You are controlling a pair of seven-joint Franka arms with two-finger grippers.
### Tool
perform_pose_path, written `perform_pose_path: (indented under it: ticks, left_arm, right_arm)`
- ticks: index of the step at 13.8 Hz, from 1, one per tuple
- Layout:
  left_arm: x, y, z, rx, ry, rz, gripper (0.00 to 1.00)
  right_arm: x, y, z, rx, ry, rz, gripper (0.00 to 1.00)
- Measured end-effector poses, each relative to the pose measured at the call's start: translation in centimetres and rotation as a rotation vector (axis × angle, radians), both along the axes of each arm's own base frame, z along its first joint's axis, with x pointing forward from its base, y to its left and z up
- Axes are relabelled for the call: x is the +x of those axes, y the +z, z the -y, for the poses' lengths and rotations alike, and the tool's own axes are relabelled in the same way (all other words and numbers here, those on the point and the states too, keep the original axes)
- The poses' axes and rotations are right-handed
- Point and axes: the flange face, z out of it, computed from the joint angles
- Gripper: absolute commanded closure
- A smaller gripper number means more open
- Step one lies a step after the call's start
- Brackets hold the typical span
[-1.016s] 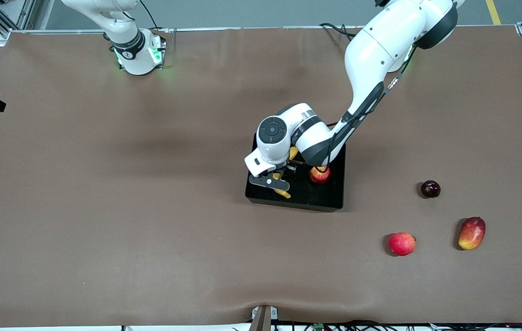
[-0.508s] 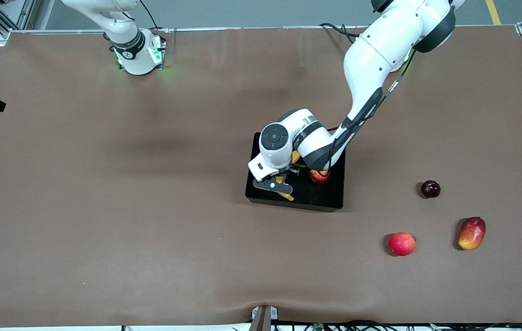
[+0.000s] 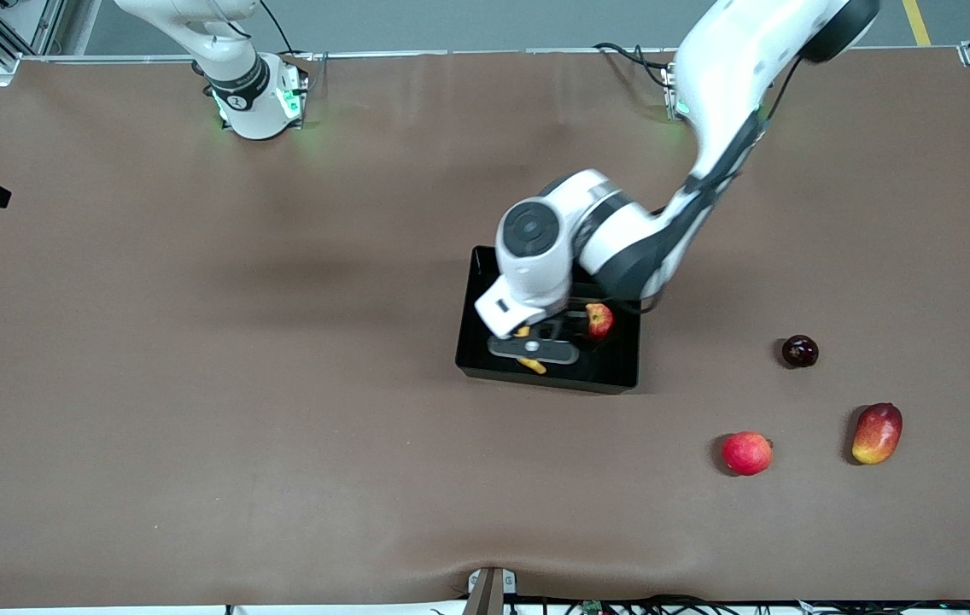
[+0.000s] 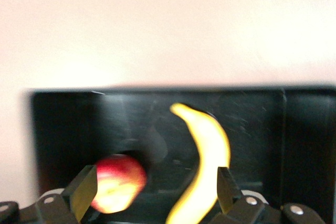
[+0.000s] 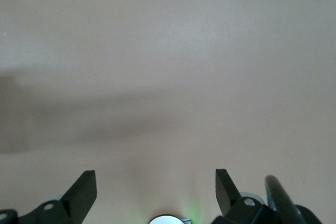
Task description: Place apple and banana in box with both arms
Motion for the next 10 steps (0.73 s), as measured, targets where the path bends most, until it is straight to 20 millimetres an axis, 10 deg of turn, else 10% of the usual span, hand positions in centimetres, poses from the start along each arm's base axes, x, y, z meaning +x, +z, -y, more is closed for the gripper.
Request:
perform_pose_path:
  ticks: [4, 10]
  left_arm:
    - [2.5, 11.6, -9.8, 0.046, 0.156, 0.077, 0.00]
    - [2.0, 19.0, -18.8, 0.091, 0.324, 0.057, 0.00]
  right_arm:
    - [0.0, 0.0, 0.0, 0.000, 0.000, 0.000, 0.00]
    - [0.0, 0.0, 0.0, 0.001, 0.001, 0.000, 0.00]
